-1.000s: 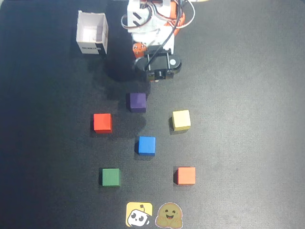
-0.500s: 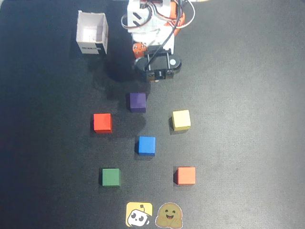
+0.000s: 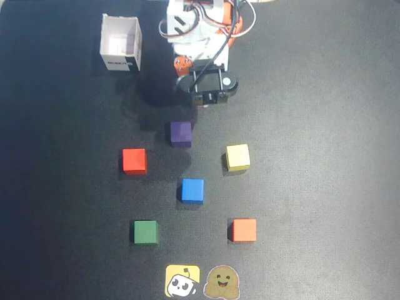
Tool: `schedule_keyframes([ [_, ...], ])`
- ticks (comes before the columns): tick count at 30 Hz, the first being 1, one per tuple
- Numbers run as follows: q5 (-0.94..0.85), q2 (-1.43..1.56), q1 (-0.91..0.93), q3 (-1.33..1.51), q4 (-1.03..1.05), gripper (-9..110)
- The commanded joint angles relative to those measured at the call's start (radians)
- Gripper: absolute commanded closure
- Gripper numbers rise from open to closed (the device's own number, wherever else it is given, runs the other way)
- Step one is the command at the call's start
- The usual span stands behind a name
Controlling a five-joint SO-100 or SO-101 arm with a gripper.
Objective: Put the purple cube on top of the green cube.
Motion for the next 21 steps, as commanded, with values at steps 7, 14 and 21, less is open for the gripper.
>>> schedule_keyframes([
  [7,0.000,0.011,0.006,-0.003,0.002,101],
  [14,0.000,0.011,0.006,-0.003,0.002,101],
  [21,0.009,0.011,0.008,-0.003,0.002,101],
])
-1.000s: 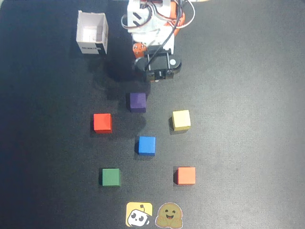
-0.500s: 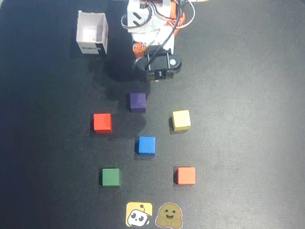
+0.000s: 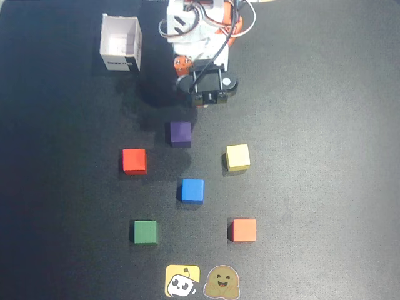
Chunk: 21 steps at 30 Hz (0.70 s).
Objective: Put the purple cube on top of the green cube.
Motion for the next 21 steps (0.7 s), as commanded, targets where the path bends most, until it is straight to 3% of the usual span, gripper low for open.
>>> schedule_keyframes([
  [1,0.011,0.011,0.008,-0.003,0.002,101],
  [21,0.106,0.011,0.002,-0.066,0.009,87],
])
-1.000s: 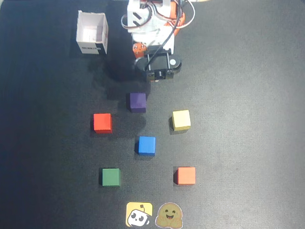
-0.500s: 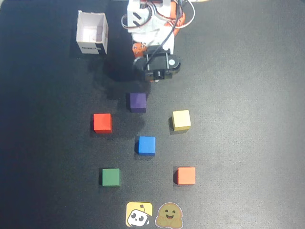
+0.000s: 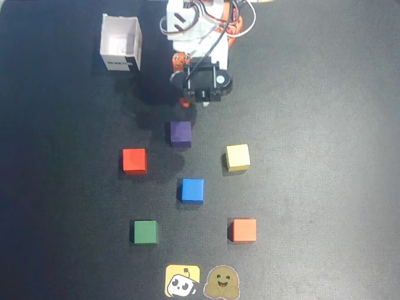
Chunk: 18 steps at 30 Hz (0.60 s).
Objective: Put the purple cube on top of the green cube.
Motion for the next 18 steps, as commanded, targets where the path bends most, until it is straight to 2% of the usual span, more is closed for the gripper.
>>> schedule_keyframes([
  [1,0.015,0.009,0.005,-0.040,-0.014,86],
  [11,0.040,-0.015,-0.002,-0.054,-0.054,82],
  [18,0.028,-0.181,-0.002,-0.084,-0.144,81],
])
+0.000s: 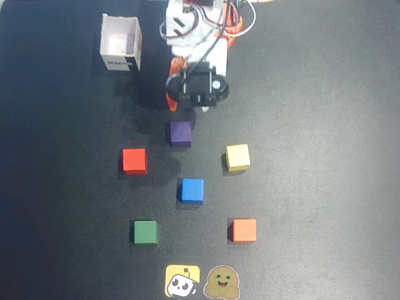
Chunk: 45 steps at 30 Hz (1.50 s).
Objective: Put the purple cube on top of the green cube.
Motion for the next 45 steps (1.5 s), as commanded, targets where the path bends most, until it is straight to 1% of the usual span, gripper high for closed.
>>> schedule_keyframes([
  [1,-0.009,-0.121,-0.005,-0.094,-0.069,81],
  [7,-0.017,-0.453,-0.003,-0.222,-0.178,80],
  [18,-0.046,-0.772,0.008,-0.278,-0.282,77],
  [31,-0.052,-0.881,0.031,-0.227,-0.376,80],
  [39,-0.044,-0.887,0.037,-0.169,-0.411,83],
  [45,-0.055,-0.887,0.043,-0.143,-0.433,87],
])
